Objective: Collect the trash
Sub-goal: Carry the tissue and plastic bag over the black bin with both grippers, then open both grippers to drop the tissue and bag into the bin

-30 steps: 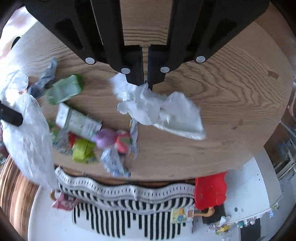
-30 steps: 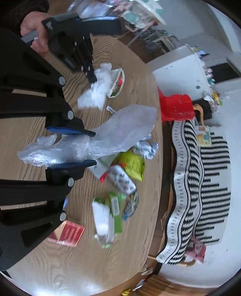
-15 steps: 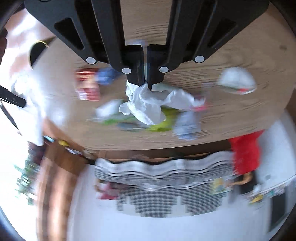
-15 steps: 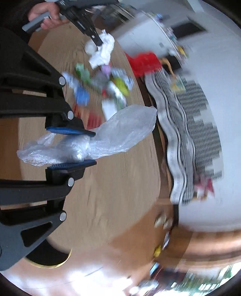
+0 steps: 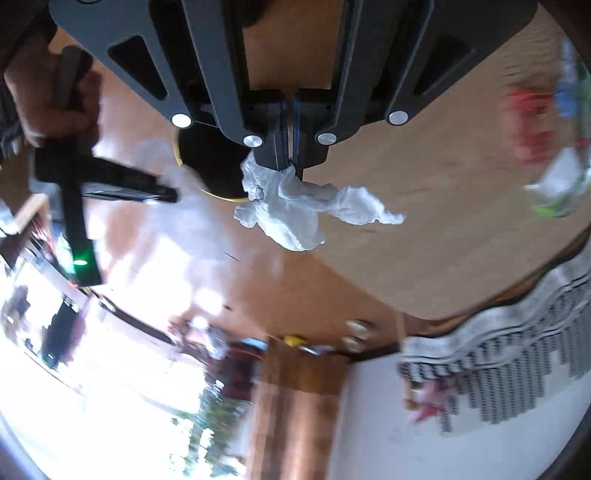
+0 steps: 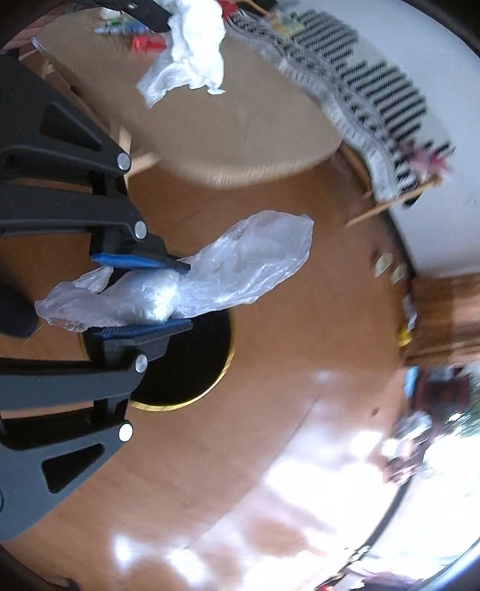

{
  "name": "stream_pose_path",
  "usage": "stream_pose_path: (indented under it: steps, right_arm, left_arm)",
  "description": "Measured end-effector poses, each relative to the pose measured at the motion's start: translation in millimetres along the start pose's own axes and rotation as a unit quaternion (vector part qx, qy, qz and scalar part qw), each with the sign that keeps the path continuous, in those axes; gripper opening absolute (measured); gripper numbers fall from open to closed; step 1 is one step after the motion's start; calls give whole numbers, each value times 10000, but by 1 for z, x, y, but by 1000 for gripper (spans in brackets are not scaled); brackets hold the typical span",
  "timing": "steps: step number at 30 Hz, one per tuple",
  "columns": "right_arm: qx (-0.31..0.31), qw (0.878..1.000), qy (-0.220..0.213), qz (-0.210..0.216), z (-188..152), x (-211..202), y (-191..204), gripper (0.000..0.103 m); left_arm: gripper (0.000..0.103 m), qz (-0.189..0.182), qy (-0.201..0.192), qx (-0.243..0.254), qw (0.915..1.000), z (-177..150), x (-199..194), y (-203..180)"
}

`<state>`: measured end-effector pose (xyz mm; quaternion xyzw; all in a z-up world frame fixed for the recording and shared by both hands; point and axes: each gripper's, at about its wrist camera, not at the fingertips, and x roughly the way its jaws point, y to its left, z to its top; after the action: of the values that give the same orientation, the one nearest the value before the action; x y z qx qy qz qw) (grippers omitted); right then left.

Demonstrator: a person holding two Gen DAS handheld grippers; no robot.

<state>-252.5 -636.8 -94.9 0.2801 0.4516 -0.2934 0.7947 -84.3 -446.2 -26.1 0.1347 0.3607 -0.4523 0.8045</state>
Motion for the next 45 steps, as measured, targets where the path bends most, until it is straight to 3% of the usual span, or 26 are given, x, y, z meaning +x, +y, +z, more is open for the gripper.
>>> stream_pose_path:
  steps: [6, 11, 14, 15, 19, 33, 34, 35, 36, 38, 43, 45]
  right_arm:
    - [364, 9960, 790, -180, -6, 56, -39, 25]
    - [601, 9928, 1033, -95, -6, 74, -49, 25]
    - [657, 9925, 1027, -59, 3, 80, -44, 25]
    - [669, 9925, 1026, -42, 4, 80, -45, 30]
    - [700, 9935, 901, 32, 4, 73, -50, 64]
    - [1222, 9920, 246, 176, 15, 32, -69, 68]
    - [1253, 9918, 193, 171, 15, 29, -70, 69]
    - [1280, 9915, 146, 171, 15, 26, -71, 69]
    - [1305, 9913, 96, 175, 16, 22, -72, 69]
    - [1330, 9909, 24, 193, 17, 16, -73, 71]
    - [1265, 9918, -65, 181, 19, 8, -64, 74]
    - [1177, 9929, -118, 143, 21, 2, -53, 81]
  left_arm:
    - [1, -270, 480, 92, 9984, -4, 62, -31]
    - [1, -297, 627, 63, 9976, 0, 90, -42]
    - [1, -369, 679, 30, 9970, 1, 96, -47]
    - [1, -398, 688, 47, 9968, 3, 100, -47]
    - [1, -448, 728, 54, 9963, 0, 109, -51]
    - [3, -654, 902, 221, 9935, -6, 138, -70]
    - [6, -656, 918, 257, 9933, -6, 140, -72]
    - [21, -666, 943, 270, 9929, -7, 141, -72]
    - [51, -666, 972, 252, 9927, -7, 142, -73]
    - [72, -627, 862, 158, 9942, -7, 139, -70]
    - [76, -620, 833, 82, 9946, -3, 126, -63]
    - [85, -626, 820, 38, 9947, -2, 114, -56]
